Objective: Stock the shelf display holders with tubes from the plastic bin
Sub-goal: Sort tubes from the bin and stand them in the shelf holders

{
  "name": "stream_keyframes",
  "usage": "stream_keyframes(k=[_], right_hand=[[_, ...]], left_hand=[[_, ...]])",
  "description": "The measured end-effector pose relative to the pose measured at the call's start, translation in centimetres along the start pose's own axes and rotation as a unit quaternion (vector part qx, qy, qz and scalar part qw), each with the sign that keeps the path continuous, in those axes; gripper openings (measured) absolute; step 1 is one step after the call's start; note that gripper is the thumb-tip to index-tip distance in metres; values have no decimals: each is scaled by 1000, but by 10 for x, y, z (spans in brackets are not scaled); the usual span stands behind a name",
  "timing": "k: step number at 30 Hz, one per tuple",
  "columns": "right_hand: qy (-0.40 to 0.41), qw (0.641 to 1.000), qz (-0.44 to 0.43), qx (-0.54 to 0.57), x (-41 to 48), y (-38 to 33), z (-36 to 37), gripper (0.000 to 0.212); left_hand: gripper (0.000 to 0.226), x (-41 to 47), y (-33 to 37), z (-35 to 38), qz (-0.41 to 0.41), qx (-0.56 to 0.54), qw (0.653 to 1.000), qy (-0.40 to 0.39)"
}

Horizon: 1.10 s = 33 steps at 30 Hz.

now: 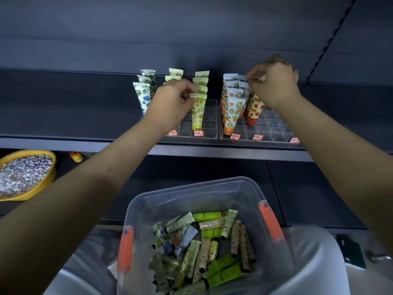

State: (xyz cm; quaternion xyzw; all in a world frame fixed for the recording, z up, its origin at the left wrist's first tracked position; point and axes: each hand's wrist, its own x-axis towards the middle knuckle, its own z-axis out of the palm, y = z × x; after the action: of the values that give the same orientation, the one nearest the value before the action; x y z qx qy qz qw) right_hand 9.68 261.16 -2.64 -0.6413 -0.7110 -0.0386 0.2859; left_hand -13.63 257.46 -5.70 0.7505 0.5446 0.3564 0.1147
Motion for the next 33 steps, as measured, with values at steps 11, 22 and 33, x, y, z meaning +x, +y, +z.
stream_keyframes(k=[11, 22, 33], right_hand=[[-16, 994, -104, -27, -41, -42, -51, 22], [-49, 992, -113, 30, -143, -53, -40, 26], [-241, 964, 19, 108, -283, 2, 72, 27]], left_hand=[[28, -19, 38, -35, 54, 107, 992, 40], [26, -108, 31, -29, 113, 170, 975, 84], [28, -251, -51, 68, -44, 89, 993, -71]])
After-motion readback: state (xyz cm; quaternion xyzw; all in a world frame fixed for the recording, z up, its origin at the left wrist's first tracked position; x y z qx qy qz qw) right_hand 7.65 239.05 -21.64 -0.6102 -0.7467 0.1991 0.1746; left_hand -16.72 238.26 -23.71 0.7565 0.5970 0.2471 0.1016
